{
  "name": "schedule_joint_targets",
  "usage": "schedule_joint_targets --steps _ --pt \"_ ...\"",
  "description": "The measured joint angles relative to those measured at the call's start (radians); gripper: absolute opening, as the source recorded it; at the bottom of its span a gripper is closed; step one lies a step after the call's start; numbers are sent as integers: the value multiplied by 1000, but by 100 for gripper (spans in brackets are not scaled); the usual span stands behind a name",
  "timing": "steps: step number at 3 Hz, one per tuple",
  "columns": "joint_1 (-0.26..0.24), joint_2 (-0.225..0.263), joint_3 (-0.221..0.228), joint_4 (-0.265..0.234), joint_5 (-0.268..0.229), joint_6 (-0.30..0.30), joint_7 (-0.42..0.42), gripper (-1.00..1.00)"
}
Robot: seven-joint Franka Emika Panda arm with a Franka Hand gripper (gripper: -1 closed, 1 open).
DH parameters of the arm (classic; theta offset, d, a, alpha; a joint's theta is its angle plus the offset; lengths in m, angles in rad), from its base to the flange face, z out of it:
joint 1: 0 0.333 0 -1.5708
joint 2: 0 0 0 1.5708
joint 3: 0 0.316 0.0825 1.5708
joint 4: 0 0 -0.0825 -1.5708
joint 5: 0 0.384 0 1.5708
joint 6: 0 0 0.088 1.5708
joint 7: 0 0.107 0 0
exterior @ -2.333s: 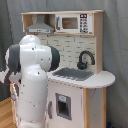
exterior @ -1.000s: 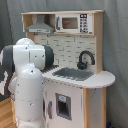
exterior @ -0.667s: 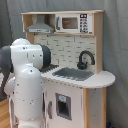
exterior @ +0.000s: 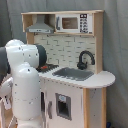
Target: Play with the kitchen
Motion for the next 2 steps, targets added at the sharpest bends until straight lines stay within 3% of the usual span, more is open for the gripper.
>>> schedule_joint_targets --steps 1,2 --pt "0 -8 43 8 0 22 88 -100" --pt "0 7 61 6 0 -20 184 -100"
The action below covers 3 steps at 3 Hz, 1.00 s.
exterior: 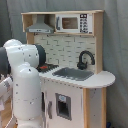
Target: Play with the kitchen
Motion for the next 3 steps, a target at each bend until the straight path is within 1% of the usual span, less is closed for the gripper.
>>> schedule_joint_targets --steps 1,2,3 --pt "0 48 10 3 -3 -73 48 -100" --pt "0 110 23 7 -21 -160 107 -100" --pt "-1 168 33 9 -51 -251 171 -100"
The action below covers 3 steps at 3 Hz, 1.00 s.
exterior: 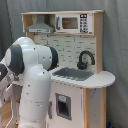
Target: Play with the kitchen
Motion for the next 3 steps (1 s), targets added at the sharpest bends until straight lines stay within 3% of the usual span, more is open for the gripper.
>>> schedule_joint_targets --steps 3 --pt "-1 138 42 2 -89 -235 168 -100"
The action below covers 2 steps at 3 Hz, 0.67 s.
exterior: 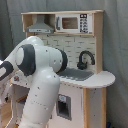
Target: Play with the kitchen
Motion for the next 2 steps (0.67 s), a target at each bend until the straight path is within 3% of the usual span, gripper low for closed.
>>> schedule_joint_targets --steps 1,2 --pt "0 13 5 1 -6 -26 14 100" --pt "0 45 20 6 -19 -97 52 100"
